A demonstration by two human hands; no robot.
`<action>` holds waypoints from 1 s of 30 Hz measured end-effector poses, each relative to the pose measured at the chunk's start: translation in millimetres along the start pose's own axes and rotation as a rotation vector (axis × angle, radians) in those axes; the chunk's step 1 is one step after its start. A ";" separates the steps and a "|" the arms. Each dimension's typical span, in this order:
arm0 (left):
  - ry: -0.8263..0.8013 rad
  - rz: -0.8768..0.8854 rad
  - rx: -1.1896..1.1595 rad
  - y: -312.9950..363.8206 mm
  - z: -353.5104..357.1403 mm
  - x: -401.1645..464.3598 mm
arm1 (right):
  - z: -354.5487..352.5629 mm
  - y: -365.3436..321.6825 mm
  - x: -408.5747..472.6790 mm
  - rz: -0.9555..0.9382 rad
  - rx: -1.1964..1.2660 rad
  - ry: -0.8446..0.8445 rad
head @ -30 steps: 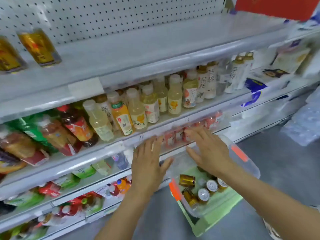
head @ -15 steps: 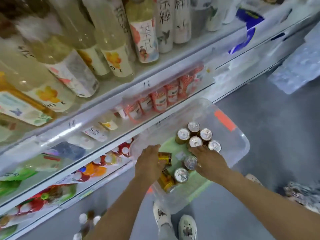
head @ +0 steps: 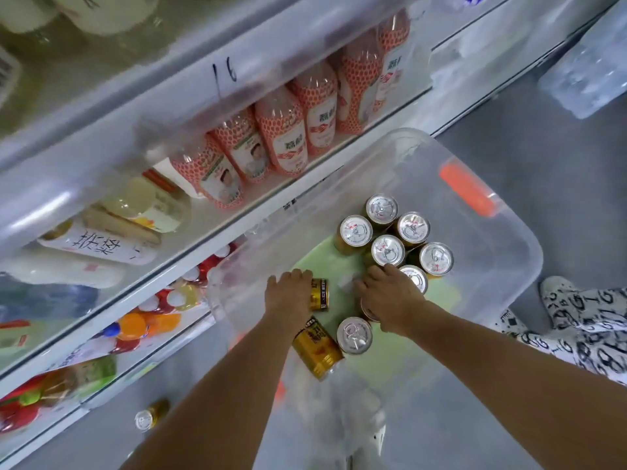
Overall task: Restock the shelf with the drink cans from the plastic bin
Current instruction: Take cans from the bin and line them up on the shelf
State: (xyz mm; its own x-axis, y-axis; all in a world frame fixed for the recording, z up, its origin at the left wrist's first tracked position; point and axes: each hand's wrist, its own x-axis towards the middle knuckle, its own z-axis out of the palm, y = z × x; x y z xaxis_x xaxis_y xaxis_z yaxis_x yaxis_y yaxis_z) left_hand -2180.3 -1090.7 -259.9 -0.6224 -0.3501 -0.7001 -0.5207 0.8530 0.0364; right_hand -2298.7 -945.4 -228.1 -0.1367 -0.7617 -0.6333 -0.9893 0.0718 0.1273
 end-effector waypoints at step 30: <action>0.792 -0.142 -1.227 -54.6 -147.9 -382.1 | -280.5 -16.9 -243.2 -0.174 1.348 0.557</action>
State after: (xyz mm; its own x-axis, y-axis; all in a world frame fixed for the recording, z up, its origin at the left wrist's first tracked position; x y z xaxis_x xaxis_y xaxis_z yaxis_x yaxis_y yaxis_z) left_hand -2000.5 -1060.8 111.1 -0.4648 -0.8630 -0.1981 -0.5113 0.0789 0.8558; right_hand -2234.4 -942.0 137.9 -0.2859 -0.9454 -0.1563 -0.3324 0.2508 -0.9092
